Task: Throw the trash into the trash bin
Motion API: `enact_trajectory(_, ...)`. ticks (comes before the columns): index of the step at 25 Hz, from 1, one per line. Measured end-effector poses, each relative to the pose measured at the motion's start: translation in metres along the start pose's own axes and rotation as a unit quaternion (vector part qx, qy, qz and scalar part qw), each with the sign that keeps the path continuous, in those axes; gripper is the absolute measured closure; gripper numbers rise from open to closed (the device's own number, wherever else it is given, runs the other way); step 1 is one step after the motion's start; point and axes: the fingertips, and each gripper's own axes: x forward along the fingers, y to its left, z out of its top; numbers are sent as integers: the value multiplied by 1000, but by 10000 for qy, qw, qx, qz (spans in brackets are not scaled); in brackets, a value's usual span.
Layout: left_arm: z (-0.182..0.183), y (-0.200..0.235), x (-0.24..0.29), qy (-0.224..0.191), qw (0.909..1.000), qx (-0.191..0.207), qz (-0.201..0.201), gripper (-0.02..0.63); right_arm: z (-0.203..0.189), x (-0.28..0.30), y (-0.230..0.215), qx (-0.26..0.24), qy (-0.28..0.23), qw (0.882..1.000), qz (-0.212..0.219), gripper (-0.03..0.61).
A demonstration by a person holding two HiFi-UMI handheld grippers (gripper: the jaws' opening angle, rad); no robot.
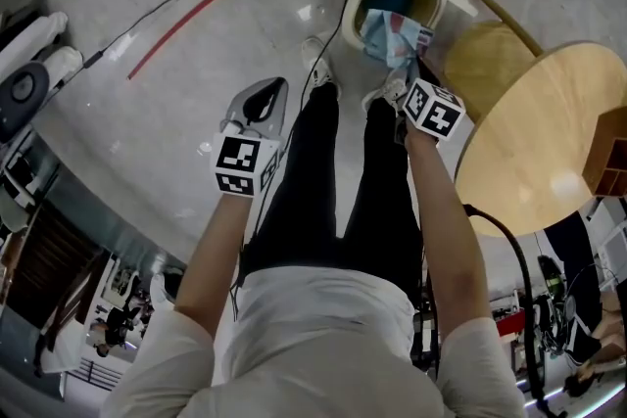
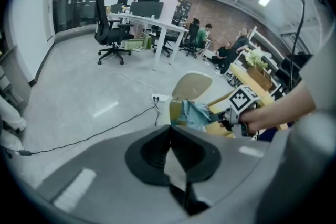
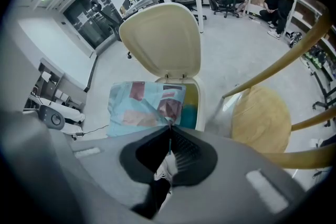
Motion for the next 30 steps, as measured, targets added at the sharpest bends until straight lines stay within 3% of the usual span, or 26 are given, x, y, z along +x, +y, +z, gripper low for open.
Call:
enact_trajectory(19, -24, -3, 46, 161, 9997, 6, -158, 611, -12, 58, -27, -120, 61, 9998, -170, 572)
enact_trajectory(21, -24, -2, 47, 166, 9997, 3, -170, 611, -12, 61, -27, -69, 32, 9999, -140, 552)
enact_trajectory(23, -26, -2, 48, 179, 9997, -18, -171, 611, -12, 63, -22, -63, 47, 10000, -39, 466)
enact_trajectory(30, -30, -3, 46, 181, 9997, -67, -169, 611, -14, 60, -13, -180, 82, 9998, 29, 462)
